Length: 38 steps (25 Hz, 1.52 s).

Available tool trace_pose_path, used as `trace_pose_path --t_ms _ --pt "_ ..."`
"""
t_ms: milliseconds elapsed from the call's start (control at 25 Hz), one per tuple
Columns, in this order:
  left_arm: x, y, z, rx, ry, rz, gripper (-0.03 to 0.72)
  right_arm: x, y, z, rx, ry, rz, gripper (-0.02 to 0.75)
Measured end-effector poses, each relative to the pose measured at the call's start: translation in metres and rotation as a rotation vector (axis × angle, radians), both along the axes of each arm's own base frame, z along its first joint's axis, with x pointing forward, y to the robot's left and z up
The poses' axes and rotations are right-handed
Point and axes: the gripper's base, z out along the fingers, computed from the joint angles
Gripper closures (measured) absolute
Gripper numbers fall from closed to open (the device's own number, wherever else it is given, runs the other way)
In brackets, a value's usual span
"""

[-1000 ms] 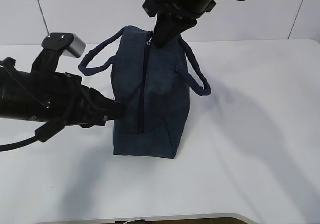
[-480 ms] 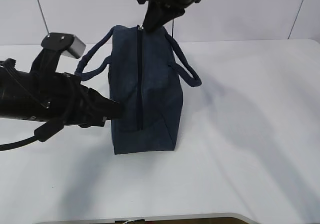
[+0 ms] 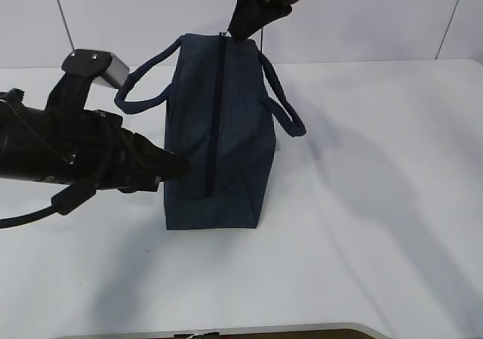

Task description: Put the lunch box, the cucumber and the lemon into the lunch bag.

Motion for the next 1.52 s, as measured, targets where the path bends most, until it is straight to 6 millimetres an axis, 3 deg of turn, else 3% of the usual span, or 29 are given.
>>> trace_pose_path --t_ms 440,760,1080,1520 --pt "0.0 0.002 -0.003 0.069 -0.036 -0.033 0.706 0.023 -0.029 -0.014 0.006 0.007 -0.083 0.733" --pt "0.01 0.016 0.004 0.162 -0.13 0.112 0.706 0.031 -0.052 -0.017 -0.024 0.007 -0.131 0.733" --pt "0.024 0.04 0.008 0.303 -0.229 0.373 0.708 0.031 -0.051 -0.018 -0.009 0.02 -0.126 0.733" --pt "0.026 0.049 0.009 0.353 -0.254 0.468 0.708 0.033 -0.039 -0.023 0.242 0.263 -0.361 0.733"
